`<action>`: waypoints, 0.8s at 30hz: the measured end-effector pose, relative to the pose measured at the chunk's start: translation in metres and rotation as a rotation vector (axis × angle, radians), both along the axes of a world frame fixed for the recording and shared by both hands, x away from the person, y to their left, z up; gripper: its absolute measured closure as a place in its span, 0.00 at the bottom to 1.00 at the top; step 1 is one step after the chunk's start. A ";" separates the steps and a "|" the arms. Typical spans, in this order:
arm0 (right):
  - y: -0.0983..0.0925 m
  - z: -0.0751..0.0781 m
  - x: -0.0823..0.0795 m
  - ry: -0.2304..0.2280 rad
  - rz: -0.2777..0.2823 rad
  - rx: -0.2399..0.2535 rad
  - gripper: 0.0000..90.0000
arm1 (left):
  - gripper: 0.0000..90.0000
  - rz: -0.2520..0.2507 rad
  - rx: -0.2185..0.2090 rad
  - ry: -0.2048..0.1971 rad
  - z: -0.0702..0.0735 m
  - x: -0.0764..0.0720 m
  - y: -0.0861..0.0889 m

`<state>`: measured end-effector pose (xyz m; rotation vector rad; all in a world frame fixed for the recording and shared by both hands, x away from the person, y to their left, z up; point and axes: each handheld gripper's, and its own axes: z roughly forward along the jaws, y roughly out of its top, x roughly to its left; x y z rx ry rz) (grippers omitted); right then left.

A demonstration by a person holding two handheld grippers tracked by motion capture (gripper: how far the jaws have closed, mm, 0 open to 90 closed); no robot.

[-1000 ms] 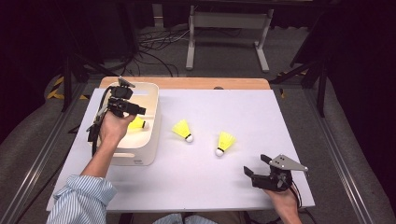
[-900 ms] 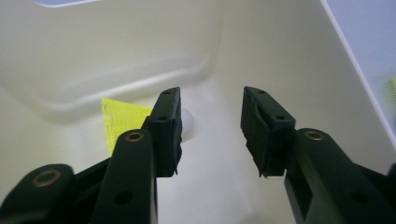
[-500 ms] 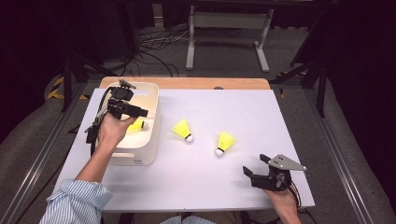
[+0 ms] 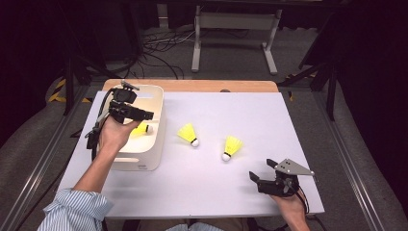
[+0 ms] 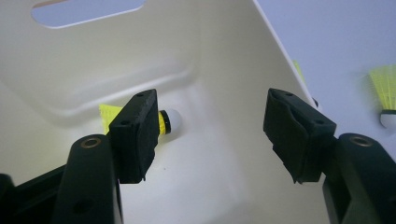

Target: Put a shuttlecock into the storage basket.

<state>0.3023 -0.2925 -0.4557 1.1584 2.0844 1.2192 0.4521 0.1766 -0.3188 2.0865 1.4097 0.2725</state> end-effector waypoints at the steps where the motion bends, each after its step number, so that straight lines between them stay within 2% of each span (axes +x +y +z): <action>1: 0.000 0.000 0.000 0.000 0.001 -0.001 0.18 | 0.41 0.001 -0.003 -0.003 0.001 -0.001 0.000; 11: 0.000 0.000 0.000 -0.001 0.002 0.000 0.18 | 0.39 -0.017 -0.019 -0.030 0.009 -0.014 0.000; 22: -0.002 0.001 -0.002 -0.001 0.000 0.001 0.19 | 0.40 -0.068 -0.024 -0.038 0.015 -0.022 -0.014; 24: -0.002 0.002 -0.002 0.000 0.005 0.002 0.20 | 0.40 -0.082 -0.031 -0.049 0.018 -0.025 -0.019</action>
